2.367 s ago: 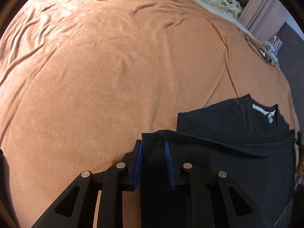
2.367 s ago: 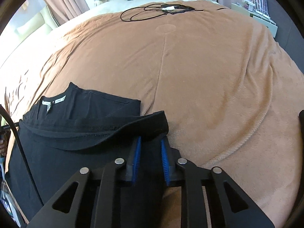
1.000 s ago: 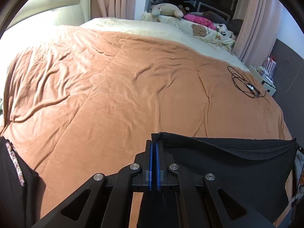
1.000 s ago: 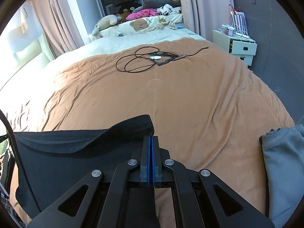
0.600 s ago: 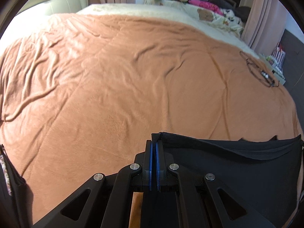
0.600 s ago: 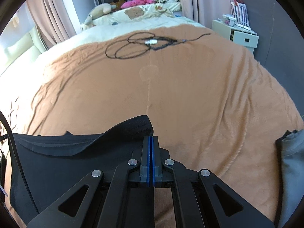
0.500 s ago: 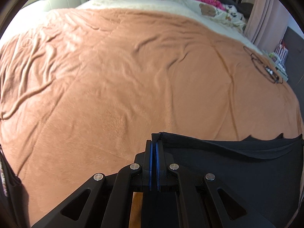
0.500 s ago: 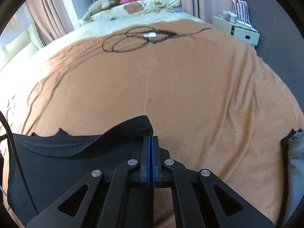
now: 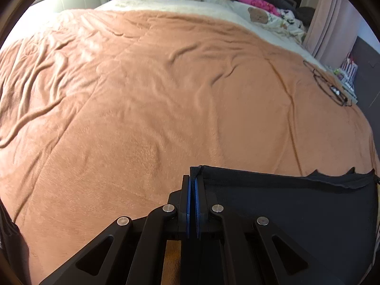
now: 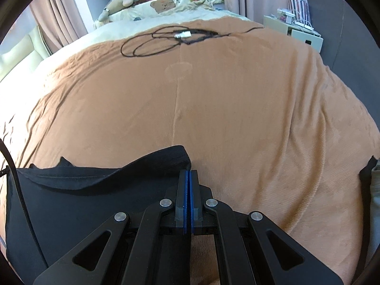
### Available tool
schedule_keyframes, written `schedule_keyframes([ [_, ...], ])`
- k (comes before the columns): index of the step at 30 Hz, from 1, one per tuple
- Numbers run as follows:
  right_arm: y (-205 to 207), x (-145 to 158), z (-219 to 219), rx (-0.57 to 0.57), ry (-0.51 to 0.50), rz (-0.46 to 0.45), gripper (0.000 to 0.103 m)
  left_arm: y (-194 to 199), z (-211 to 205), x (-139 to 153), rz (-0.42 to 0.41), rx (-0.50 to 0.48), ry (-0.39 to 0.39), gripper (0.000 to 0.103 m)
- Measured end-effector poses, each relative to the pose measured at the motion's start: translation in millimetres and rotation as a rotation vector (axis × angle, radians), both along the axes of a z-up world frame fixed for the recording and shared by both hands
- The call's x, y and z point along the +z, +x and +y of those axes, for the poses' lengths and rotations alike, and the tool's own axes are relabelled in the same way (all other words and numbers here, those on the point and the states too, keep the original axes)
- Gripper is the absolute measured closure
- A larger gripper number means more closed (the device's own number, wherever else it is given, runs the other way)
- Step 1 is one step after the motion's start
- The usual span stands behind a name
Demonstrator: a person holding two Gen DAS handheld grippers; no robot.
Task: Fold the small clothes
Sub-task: 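Fold the gripped edge over the collar again with both grippers, then open both grippers and pull them back from the folded shirt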
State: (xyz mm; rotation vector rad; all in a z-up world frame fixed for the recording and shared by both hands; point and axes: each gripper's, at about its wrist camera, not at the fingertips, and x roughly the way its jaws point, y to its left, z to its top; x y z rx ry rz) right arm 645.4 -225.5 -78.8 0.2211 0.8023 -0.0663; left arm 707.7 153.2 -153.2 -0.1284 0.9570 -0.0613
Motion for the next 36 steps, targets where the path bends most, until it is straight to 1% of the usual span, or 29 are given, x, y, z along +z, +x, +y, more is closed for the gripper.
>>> schedule_keyframes([
  [3, -11, 7, 0, -0.003, 0.006, -0.031, 0.103, -7, 6, 14, -0.035, -0.01, -0.044, 0.1],
  [7, -21, 14, -1, 0.0, 0.01, -0.054, 0.103, -8, 6, 22, -0.037, -0.015, -0.023, 0.1],
  [10, -23, 12, -3, -0.005, 0.017, -0.059, 0.103, -4, 5, 22, -0.035, -0.001, -0.02, 0.1],
  [13, -20, 8, -1, -0.003, 0.004, -0.05, 0.103, 5, 2, 12, -0.007, 0.006, 0.01, 0.1],
  [16, -8, -1, 1, -0.004, -0.003, -0.02, 0.103, 16, -1, -5, 0.034, 0.015, 0.034, 0.1],
  [21, 10, -24, 2, -0.013, 0.002, 0.062, 0.103, 29, -7, -34, 0.102, 0.024, 0.064, 0.1],
  [23, 15, -30, 3, -0.015, -0.006, 0.083, 0.103, 31, -8, -40, 0.115, 0.027, 0.067, 0.1],
  [26, 20, -30, 4, -0.015, -0.024, 0.096, 0.103, 35, -10, -42, 0.125, 0.034, 0.07, 0.099],
  [28, 23, -29, 6, -0.01, -0.024, 0.109, 0.103, 36, -11, -39, 0.138, 0.038, 0.092, 0.094],
  [29, 24, -28, 6, -0.005, -0.022, 0.116, 0.103, 36, -10, -37, 0.142, 0.044, 0.106, 0.093],
  [31, 25, -23, 4, 0.007, -0.015, 0.123, 0.103, 34, -6, -33, 0.152, 0.059, 0.11, 0.085],
  [32, 24, -21, 4, 0.01, -0.014, 0.129, 0.103, 31, -4, -31, 0.152, 0.066, 0.106, 0.083],
  [34, 21, -15, 0, 0.015, 0.002, 0.134, 0.103, 22, 2, -26, 0.151, 0.078, 0.083, 0.072],
  [35, 15, -12, -2, 0.023, 0.018, 0.133, 0.103, 17, 6, -24, 0.151, 0.077, 0.071, 0.068],
  [36, 11, -9, -4, 0.029, 0.024, 0.132, 0.103, 9, 8, -20, 0.148, 0.074, 0.061, 0.06],
])
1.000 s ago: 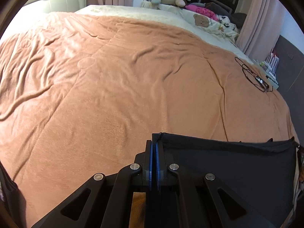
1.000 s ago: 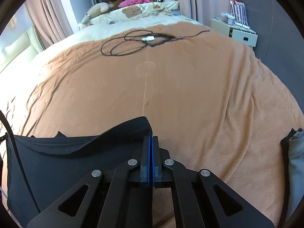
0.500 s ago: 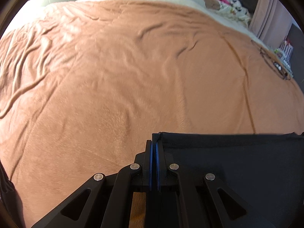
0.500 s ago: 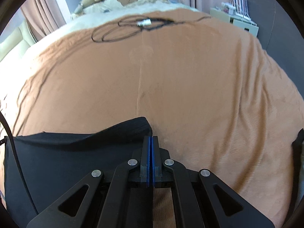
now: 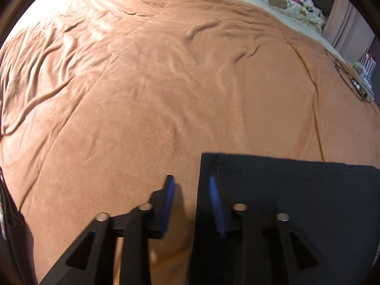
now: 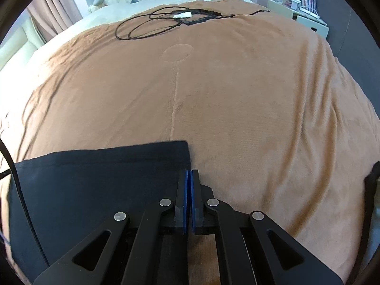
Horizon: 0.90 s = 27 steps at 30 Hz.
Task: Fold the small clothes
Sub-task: 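Open both grippers and pull them back from the folded shirt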
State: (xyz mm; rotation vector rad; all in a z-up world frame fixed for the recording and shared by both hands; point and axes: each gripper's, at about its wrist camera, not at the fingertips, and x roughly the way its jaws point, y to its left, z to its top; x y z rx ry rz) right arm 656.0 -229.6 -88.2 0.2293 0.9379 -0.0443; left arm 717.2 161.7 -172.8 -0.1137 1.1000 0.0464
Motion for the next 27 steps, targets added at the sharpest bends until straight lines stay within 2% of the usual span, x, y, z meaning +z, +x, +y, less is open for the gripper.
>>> schedule_keyframes([
  [1, -4, 3, -1, 0.004, 0.003, -0.003, 0.102, -5, 1, 2, -0.004, -0.001, -0.004, 0.056],
  [3, -17, 10, -4, 0.012, 0.014, -0.011, 0.088, -21, 5, 12, -0.018, -0.007, -0.024, 0.055],
  [5, -30, 17, -8, 0.018, 0.032, -0.021, 0.051, -34, 7, 19, -0.026, -0.012, -0.042, 0.054],
  [6, -41, 22, -10, 0.017, 0.035, -0.038, 0.047, -42, 9, 24, -0.029, -0.015, -0.051, 0.052],
  [9, -69, 27, -12, 0.029, 0.058, -0.048, 0.046, -69, 11, 36, -0.048, -0.022, -0.068, 0.048],
  [16, -128, 29, -16, 0.048, 0.053, -0.048, 0.046, -126, 15, 46, -0.061, -0.037, -0.091, 0.048],
  [21, -169, 31, -20, 0.05, 0.096, -0.057, 0.046, -163, 19, 39, -0.057, -0.027, -0.132, 0.048],
  [27, -210, 23, -24, 0.05, 0.153, -0.071, 0.046, -203, 17, 18, -0.028, -0.015, -0.166, 0.048],
])
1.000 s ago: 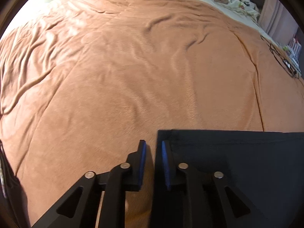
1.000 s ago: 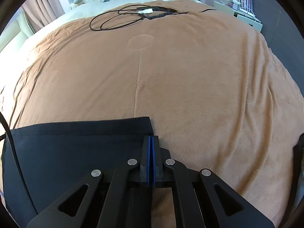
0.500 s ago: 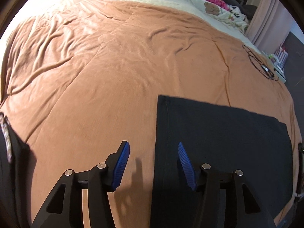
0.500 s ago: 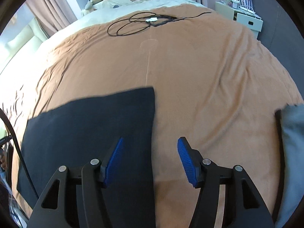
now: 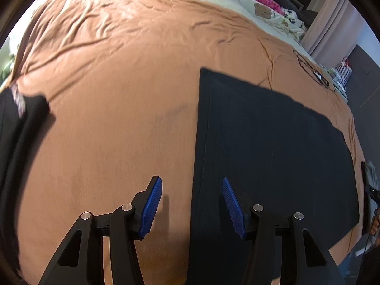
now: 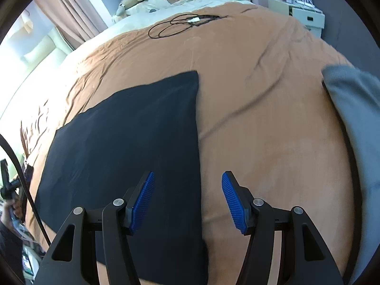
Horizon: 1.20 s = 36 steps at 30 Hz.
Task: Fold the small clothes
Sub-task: 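Open both grippers and pull them back from the folded shirt, then grasp the edge of the folded shirt with both grippers and lift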
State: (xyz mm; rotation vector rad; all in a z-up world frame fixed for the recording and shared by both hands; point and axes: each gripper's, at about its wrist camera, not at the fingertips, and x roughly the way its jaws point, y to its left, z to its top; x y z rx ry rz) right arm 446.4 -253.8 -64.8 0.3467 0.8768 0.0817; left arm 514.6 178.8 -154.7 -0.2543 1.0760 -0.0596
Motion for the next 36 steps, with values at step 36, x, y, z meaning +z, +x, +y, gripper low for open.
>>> schedule_keyframes([
  [36, -115, -53, -15, -0.085, 0.287, 0.033, 0.051, -99, 9, -26, 0.038, 0.066, -0.245, 0.054],
])
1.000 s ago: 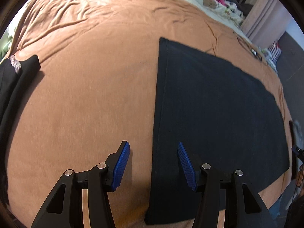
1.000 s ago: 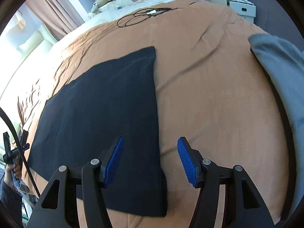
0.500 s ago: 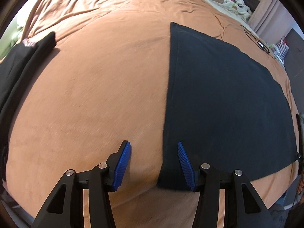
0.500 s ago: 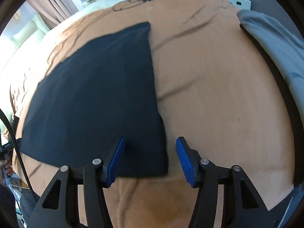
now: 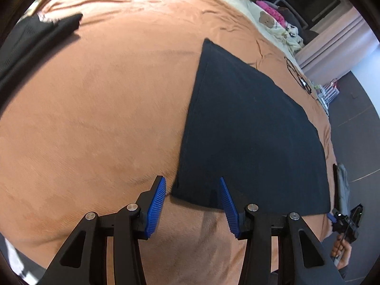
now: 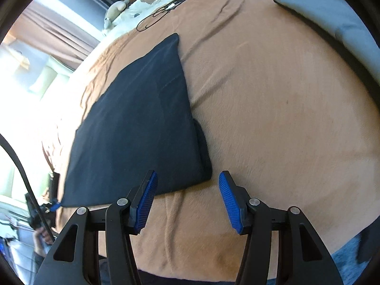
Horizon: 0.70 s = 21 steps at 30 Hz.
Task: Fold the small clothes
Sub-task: 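Grasp the edge of the folded shirt with both grippers and lift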
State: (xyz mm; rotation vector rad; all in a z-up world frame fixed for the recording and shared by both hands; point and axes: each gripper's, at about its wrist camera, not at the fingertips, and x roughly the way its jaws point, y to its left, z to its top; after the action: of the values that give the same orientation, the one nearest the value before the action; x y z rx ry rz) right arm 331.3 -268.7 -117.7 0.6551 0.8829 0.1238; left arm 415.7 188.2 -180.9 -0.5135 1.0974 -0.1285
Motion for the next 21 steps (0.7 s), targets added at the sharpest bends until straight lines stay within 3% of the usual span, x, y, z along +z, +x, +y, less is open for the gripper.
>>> schedule_keyframes([
  [3, -5, -8, -3, -0.001, 0.052, -0.005, 0.051, 0, -2, -10, 0.033, 0.014, -0.031, 0.054],
  [19, -1, -42, -20, -0.106, 0.305, -0.051, 0.051, -3, 16, -25, -0.006, 0.133, -0.292, 0.055],
  [21, 2, -46, -20, -0.122, 0.322, -0.06, 0.055, -1, 16, -27, -0.015, 0.144, -0.307, 0.058],
])
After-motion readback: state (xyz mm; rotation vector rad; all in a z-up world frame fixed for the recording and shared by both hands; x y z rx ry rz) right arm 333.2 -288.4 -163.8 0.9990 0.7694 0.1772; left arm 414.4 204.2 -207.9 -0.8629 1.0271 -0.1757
